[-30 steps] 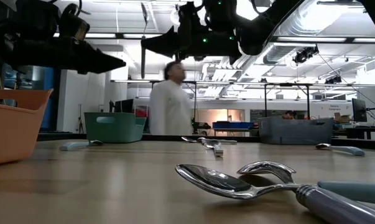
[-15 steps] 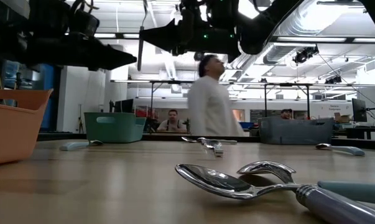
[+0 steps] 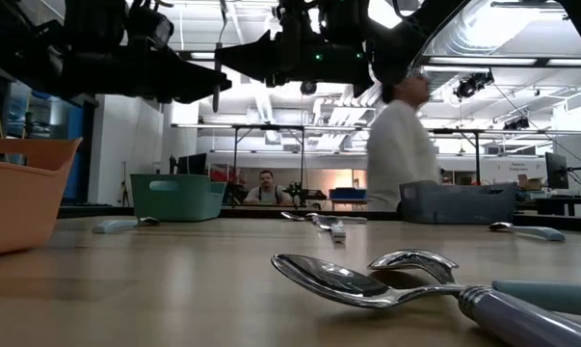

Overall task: Sort silverware by color (type)
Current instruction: Put the violet spoon into the orange bin

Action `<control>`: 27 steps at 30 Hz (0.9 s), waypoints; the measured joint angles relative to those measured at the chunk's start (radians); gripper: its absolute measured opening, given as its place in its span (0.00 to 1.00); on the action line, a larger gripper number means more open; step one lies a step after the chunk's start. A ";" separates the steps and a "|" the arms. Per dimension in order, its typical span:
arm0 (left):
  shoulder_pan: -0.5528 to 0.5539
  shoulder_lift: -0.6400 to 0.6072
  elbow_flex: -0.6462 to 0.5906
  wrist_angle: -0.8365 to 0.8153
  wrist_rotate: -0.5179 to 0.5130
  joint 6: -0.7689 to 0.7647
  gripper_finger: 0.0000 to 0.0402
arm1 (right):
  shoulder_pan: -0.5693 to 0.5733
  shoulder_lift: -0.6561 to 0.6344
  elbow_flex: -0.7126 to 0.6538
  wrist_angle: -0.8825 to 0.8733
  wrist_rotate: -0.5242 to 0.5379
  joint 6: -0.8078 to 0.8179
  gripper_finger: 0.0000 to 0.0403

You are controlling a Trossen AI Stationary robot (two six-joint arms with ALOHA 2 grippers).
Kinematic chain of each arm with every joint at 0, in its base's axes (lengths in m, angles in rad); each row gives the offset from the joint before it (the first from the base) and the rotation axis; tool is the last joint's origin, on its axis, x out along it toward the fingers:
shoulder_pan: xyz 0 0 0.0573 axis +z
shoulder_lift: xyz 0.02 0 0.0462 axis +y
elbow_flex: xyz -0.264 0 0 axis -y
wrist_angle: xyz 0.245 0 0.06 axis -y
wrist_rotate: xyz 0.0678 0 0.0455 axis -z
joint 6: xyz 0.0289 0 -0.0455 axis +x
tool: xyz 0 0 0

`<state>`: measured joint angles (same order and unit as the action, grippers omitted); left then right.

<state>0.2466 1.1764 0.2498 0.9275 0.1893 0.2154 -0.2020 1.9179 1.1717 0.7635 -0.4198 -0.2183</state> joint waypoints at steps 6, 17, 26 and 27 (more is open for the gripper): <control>0.000 0.013 0.005 -0.001 -0.039 -0.002 0.33 | 0.000 0.000 0.000 -0.003 0.001 0.000 0.04; 0.000 0.013 0.005 -0.007 -0.033 0.011 0.13 | 0.000 -0.001 0.000 -0.021 0.013 0.000 0.04; 0.003 0.005 0.005 -0.017 -0.070 0.005 0.13 | -0.003 -0.028 0.001 -0.126 0.106 0.015 0.18; 0.006 0.000 0.005 -0.021 -0.093 0.010 0.13 | -0.006 -0.038 0.000 -0.159 0.128 0.008 0.22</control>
<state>0.2527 1.1764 0.2546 0.9069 0.0965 0.2259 -0.2079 1.8803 1.1721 0.6043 -0.2916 -0.2101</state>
